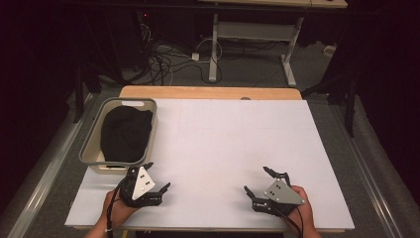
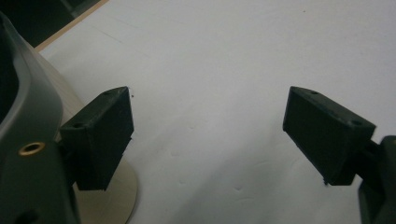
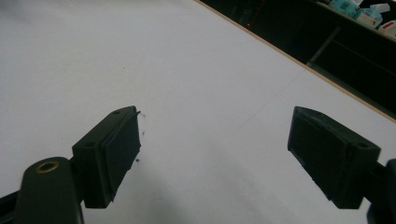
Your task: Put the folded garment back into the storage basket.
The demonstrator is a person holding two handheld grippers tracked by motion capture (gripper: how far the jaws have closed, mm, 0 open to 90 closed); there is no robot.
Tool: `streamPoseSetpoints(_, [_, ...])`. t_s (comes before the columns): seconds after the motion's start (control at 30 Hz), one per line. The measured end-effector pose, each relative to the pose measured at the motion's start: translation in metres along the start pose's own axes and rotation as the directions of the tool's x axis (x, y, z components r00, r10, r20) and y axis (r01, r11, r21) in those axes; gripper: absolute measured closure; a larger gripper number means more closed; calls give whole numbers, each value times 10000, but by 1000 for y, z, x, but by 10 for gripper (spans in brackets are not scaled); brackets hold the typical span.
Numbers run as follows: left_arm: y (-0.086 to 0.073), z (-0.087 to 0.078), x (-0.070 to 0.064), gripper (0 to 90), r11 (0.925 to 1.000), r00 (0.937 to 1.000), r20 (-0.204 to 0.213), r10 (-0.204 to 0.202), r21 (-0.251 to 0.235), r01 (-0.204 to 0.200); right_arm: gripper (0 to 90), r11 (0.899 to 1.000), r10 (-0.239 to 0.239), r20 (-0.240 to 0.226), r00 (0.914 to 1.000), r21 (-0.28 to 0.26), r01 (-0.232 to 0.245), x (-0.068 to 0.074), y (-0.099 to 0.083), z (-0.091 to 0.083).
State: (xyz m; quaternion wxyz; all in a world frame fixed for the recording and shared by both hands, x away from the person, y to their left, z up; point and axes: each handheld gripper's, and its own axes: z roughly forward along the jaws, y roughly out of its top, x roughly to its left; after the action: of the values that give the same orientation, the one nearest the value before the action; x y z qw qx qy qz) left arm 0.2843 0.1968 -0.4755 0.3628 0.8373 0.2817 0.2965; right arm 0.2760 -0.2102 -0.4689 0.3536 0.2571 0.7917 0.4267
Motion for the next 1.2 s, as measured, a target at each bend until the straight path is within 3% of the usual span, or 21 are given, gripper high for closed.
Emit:
streamPoseSetpoints(0.23, [-2, 1, 3, 158, 9996, 9995, 180, -270, 125, 268, 170, 10000, -7, 32, 10000, -61, 7, -3, -1, -2])
streamPoseSetpoints(0.6, [-1, 10, -3, 158, 9990, 9987, 511, 25, 442, -48, 170, 9999, 5, 129, 9999, -158, -3, -4, 0, -4])
streamPoseSetpoints(0.93, [1, 9, -5, 158, 9991, 9972, 677, 313, 262, -332, 170, 9999, 68, 313, 9995, -104, -65, -3, -1, -9])
streamPoseSetpoints(1.2, [3, 10, -5, 158, 9990, 9970, 668, 383, 225, -399, 170, 10000, 40, 135, 9999, 61, -41, -3, -3, -5])
